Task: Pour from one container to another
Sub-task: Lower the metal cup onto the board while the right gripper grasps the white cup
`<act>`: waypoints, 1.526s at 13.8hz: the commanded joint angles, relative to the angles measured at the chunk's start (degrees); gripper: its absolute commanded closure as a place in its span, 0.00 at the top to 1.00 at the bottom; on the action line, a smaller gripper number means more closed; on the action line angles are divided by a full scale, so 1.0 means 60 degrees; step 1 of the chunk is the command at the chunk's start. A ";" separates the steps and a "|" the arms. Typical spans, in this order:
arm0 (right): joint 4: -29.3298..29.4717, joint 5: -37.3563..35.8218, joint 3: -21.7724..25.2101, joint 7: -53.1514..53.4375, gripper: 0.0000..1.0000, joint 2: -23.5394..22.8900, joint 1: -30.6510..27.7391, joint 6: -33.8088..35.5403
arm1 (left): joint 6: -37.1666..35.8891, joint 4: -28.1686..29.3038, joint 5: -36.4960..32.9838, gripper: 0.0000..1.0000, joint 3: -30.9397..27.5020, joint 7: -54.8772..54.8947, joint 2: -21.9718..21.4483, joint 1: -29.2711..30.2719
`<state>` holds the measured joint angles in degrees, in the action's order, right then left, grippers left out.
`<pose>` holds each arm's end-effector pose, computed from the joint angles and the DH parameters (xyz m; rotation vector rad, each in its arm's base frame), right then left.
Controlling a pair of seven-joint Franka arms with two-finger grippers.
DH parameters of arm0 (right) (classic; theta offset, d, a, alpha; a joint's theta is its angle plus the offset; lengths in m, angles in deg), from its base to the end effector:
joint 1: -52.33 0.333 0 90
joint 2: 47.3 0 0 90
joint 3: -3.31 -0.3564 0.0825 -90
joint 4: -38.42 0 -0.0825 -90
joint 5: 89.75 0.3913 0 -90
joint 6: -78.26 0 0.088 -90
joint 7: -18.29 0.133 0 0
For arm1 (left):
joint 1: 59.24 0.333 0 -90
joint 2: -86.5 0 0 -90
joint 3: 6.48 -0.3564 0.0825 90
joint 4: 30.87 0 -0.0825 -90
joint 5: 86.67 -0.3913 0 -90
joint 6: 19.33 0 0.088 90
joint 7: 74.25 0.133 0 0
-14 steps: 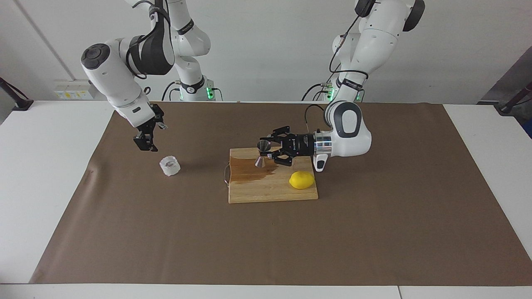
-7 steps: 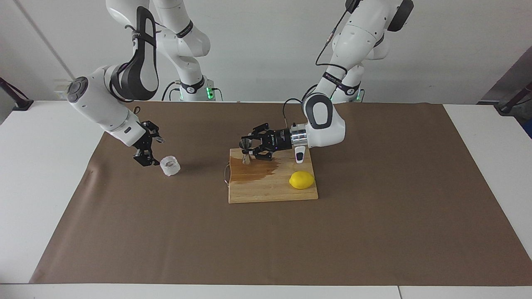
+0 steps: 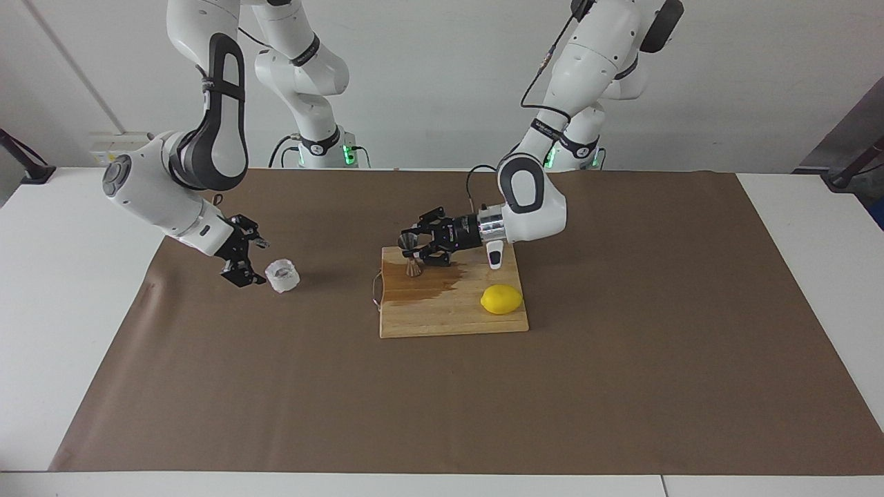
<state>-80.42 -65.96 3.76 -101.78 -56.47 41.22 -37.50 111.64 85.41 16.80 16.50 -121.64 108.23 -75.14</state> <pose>0.5547 -0.0798 0.3525 -1.8697 -2.0670 -0.3312 0.4835 -0.4260 0.3143 1.3295 1.4815 -1.1679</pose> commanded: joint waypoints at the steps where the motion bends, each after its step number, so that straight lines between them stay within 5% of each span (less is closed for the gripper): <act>1: -0.0523 0.0428 -0.0090 -0.0641 1.00 -0.0023 -0.0243 -0.0423 | 0.0173 0.0146 0.0318 0.29 -0.0153 0.0296 -0.0033 -0.0176; 2: -0.0640 0.0443 -0.0090 -0.0787 1.00 -0.0067 -0.0243 -0.0496 | 0.0158 0.0132 0.0318 0.83 -0.0153 0.0296 -0.0047 -0.0176; 3: -0.0699 0.0617 -0.0090 -0.1021 1.00 -0.0169 -0.0301 -0.0627 | 0.0158 0.0132 0.0289 1.00 -0.0153 0.0296 -0.0047 -0.0162; 12: -0.1197 0.2302 -0.0090 -0.2092 1.00 -0.0507 -0.0434 -0.0951 | -0.0953 -0.0117 -0.0032 1.00 -0.0153 -0.0112 -0.0631 0.0218; 13: -0.1212 0.2434 -0.0090 -0.2107 0.88 -0.0492 -0.0448 -0.0951 | -0.1172 -0.0117 -0.0178 1.00 -0.0138 -0.0448 -0.0763 0.0422; 16: -0.1213 0.2508 -0.0090 -0.2166 0.13 -0.0492 -0.0463 -0.0892 | -0.2096 -0.0117 -0.0732 1.00 -0.0153 -0.1371 -0.1466 0.1154; 17: -0.1213 0.2697 -0.0090 -0.2180 0.00 -0.0477 -0.0477 -0.0849 | -0.2112 -0.0204 -0.1476 1.00 -0.0153 -0.1446 -0.1642 0.1418; 21: -0.1154 0.2992 -0.0090 -0.2137 0.00 -0.0360 -0.0492 -0.0760 | -0.1892 -0.0512 -0.3937 1.00 -0.0197 -0.1330 -0.1834 0.2254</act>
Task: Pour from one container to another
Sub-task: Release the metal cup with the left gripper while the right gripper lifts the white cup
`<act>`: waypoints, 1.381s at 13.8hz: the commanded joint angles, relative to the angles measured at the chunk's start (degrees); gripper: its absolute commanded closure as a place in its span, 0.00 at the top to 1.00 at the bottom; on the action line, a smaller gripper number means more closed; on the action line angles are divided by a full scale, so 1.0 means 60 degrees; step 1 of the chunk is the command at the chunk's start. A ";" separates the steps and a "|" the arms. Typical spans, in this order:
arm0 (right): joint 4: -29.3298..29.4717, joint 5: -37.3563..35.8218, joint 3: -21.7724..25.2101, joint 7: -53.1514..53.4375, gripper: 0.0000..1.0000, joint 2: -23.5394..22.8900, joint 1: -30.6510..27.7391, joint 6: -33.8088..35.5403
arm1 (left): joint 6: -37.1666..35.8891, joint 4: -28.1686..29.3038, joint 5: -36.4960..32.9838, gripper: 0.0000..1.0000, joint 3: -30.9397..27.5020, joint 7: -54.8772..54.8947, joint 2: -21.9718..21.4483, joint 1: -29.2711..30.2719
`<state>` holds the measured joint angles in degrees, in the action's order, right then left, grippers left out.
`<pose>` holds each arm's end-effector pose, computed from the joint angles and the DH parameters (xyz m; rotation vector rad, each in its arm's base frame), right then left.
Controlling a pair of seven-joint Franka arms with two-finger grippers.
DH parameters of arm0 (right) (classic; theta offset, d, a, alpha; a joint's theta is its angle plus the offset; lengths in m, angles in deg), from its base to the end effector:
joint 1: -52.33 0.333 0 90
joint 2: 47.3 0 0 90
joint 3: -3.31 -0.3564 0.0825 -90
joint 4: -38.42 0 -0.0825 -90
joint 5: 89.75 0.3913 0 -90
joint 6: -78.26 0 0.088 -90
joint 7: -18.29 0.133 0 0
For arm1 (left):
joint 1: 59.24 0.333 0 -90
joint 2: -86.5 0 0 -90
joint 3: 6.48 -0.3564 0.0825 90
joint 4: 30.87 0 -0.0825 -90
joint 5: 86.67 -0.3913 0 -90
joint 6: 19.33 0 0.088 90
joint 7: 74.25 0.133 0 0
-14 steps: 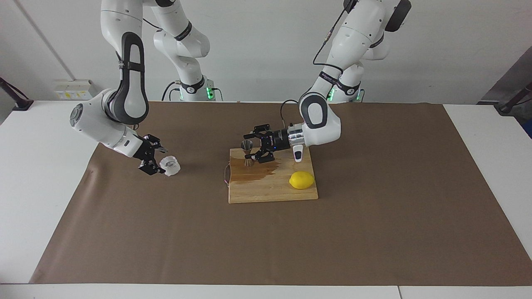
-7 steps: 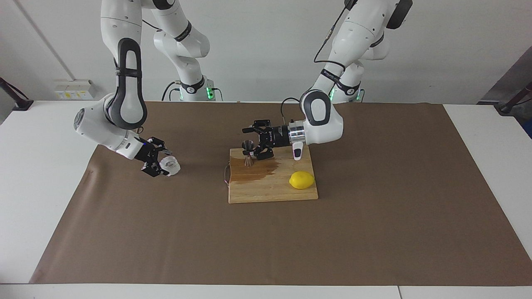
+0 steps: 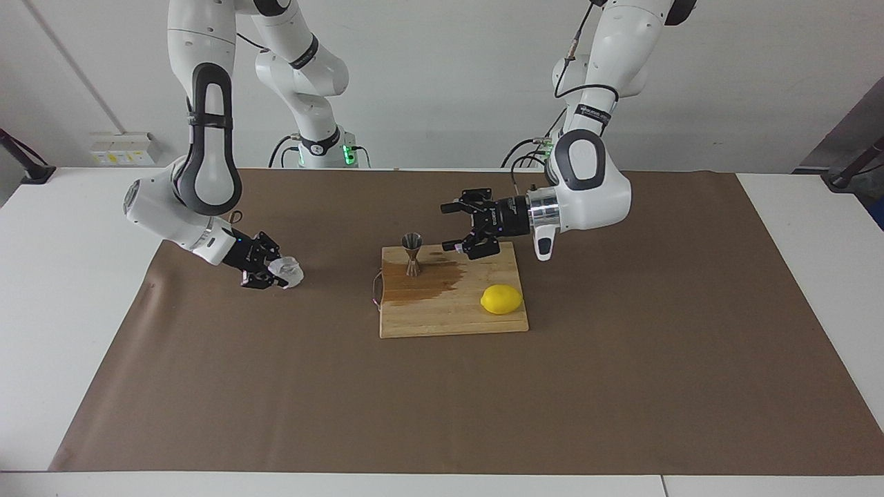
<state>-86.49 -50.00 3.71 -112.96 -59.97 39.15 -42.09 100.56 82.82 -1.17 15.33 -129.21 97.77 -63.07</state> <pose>0.5356 -0.0831 0.2872 -1.8432 -1.9012 -0.5793 0.5433 -0.3269 0.4371 1.4859 1.3184 -1.0426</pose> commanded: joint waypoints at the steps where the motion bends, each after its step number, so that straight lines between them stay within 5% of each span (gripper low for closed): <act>1: -0.0129 0.0331 -0.0083 -0.0128 0.00 0.0309 -0.0075 0.0006 | -0.0016 -0.0153 -0.1892 1.00 -0.0002 0.0149 -0.0091 0.0373; 12: 0.0178 -0.0107 -0.0127 0.2025 0.00 0.1247 0.1374 -0.0126 | -0.0206 -0.0578 -0.8852 1.00 -0.0105 0.5072 -0.0412 0.1297; 19: 0.0880 -0.2096 -0.0200 0.4804 0.00 0.1570 0.2516 -0.0185 | -0.1097 -0.1775 -1.2265 1.00 -0.0281 0.6289 -0.0999 0.1576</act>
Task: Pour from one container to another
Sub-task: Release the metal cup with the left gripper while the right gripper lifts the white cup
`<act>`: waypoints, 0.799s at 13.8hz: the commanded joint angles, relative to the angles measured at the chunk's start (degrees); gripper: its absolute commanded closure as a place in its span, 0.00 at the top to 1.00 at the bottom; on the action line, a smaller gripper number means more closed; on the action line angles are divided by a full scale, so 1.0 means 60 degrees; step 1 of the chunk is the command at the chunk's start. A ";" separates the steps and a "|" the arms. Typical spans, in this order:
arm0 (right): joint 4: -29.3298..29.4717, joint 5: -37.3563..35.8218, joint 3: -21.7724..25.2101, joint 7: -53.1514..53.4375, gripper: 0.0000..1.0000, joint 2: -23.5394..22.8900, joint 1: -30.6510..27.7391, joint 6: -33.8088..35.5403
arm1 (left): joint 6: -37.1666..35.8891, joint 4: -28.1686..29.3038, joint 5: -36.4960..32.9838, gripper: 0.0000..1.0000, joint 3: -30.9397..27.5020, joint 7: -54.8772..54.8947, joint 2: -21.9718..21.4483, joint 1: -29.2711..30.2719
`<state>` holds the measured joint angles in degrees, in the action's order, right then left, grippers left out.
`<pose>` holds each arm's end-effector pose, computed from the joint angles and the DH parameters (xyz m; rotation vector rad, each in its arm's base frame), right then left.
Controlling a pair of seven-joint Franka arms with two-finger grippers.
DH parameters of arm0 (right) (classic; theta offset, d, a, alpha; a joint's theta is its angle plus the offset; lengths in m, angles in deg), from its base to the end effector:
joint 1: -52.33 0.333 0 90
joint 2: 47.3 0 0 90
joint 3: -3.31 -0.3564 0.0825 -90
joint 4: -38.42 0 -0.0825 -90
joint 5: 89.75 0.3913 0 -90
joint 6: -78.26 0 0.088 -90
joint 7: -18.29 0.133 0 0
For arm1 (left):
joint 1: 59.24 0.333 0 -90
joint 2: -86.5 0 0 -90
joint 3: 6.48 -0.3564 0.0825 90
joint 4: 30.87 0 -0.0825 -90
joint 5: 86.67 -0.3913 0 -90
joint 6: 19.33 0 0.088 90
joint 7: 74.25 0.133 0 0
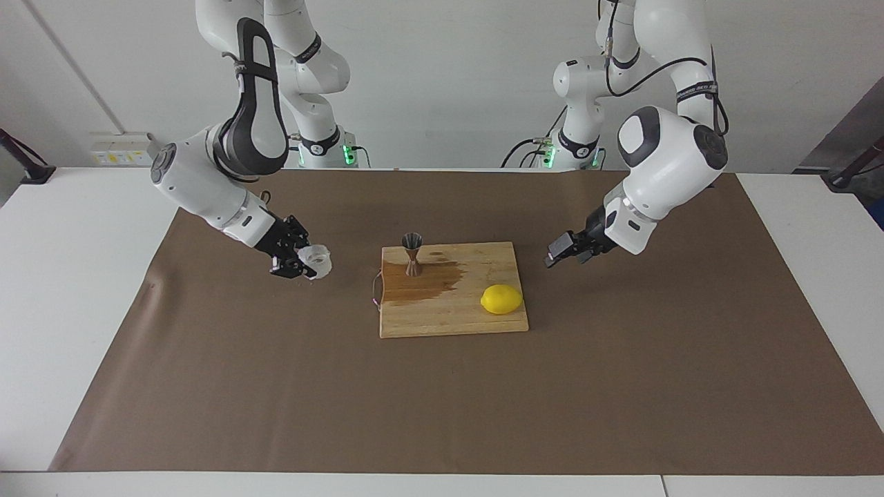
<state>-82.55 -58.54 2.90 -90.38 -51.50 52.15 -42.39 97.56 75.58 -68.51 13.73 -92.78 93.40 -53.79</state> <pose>0.5587 0.0382 0.3932 -1.9350 -1.9908 -0.4598 0.5887 -0.1727 0.4793 2.7928 0.2865 -0.0435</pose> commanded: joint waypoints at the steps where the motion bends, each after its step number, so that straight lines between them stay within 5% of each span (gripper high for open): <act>1: 0.0371 -0.1068 -0.0078 0.1640 0.00 0.0173 0.0570 -0.0136 | -0.0891 -0.0922 -0.1252 1.00 -0.0043 0.0217 -0.0299 0.0030; 7: 0.0738 -0.3248 -0.0078 0.4425 0.00 0.0436 0.2020 -0.0165 | -0.2063 -0.1116 -0.2308 1.00 -0.0131 0.0774 -0.1733 0.0162; 11: 0.0738 -0.4614 -0.0078 0.5513 0.00 0.0525 0.2856 -0.0369 | -0.3790 -0.2343 -0.2338 1.00 -0.0160 0.1269 -0.1779 0.0819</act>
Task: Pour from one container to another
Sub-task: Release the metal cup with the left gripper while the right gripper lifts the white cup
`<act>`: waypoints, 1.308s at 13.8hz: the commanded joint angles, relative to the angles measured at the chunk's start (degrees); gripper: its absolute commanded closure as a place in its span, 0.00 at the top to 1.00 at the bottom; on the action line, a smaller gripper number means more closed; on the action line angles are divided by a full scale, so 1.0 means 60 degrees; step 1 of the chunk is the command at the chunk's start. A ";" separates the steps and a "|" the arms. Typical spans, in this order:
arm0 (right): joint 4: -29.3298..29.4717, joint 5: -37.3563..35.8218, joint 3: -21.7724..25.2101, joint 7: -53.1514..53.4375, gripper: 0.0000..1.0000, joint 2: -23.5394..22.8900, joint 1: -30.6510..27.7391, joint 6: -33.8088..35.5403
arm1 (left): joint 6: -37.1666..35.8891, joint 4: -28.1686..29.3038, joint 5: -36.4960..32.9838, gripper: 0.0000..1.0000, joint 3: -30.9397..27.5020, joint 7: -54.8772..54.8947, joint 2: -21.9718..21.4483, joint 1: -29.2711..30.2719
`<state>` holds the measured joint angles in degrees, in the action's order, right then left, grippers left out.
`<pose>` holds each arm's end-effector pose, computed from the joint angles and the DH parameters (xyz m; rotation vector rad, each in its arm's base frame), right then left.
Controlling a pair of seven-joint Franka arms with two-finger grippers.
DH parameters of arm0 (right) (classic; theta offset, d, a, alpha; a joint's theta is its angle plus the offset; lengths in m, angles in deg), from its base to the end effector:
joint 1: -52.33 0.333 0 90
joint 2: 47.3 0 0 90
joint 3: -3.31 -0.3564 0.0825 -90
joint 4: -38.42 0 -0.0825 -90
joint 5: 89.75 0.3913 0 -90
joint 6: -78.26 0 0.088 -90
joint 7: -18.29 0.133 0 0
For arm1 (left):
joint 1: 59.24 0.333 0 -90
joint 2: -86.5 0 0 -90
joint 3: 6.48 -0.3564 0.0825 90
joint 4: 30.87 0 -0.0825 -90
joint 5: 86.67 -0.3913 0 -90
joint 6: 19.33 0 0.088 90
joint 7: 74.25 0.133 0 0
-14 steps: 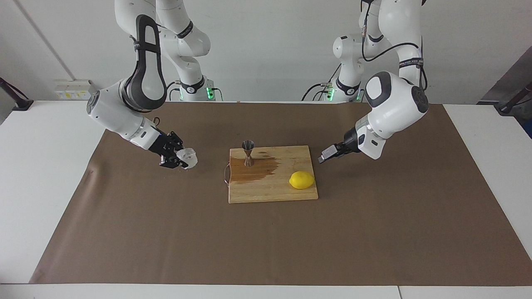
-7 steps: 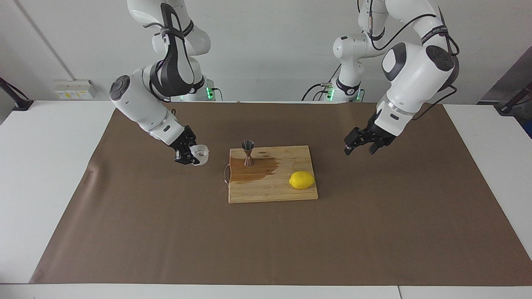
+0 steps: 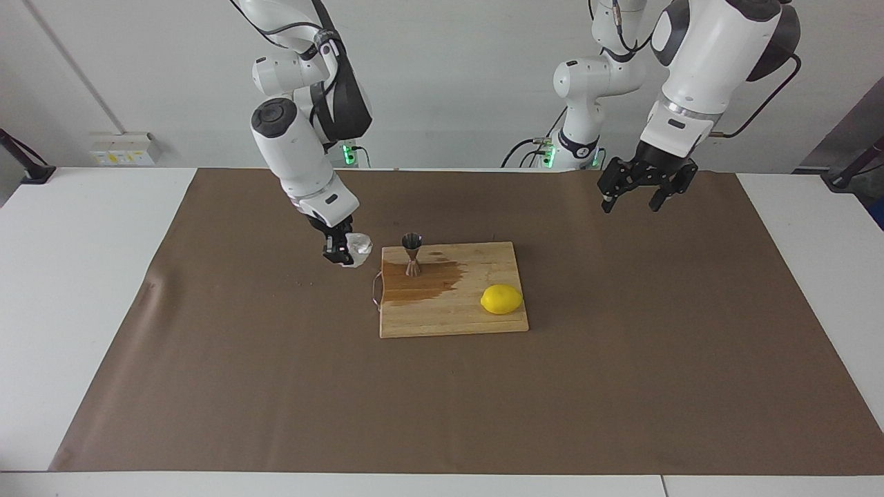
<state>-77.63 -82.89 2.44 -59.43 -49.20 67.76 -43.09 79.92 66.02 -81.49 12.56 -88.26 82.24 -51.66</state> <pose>0.5492 0.1690 0.4488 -2.1645 -2.1881 -0.1608 0.5400 -0.1272 0.6349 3.0485 0.0817 0.1440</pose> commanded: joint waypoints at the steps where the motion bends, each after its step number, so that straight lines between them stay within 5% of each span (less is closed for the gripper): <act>1: -0.0082 -0.0820 -0.0001 0.0413 0.00 0.0170 0.0429 -0.0311 | -0.1072 -0.0971 -0.0203 1.00 0.0035 0.0954 0.0154 0.0524; 5: -0.0096 -0.2401 -0.0001 0.2240 0.00 0.0302 0.1366 -0.0254 | -0.1163 -0.0769 -0.0174 1.00 -0.2567 0.1060 0.0082 -0.1347; 9: -0.0184 -0.3530 -0.0001 0.2683 0.00 0.0448 0.1807 -0.0151 | -0.0985 0.0212 -0.0218 1.00 -0.2601 0.1104 -0.0313 -0.1438; 14: -0.0316 -0.4747 -0.0060 0.3883 0.00 0.0507 0.2465 0.0069 | -0.1308 0.0170 -0.0233 1.00 -0.2601 0.2042 -0.0212 -0.1365; 18: -0.0477 -0.5246 -0.0060 0.3958 0.00 0.0580 0.2613 0.0069 | -0.3078 -0.0473 -0.0788 1.00 -0.2601 0.2028 -0.0080 -0.1394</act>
<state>-78.52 -112.25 2.22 -36.92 -47.66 83.37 -42.98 65.90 65.12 -83.82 -2.47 -76.78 82.20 -59.26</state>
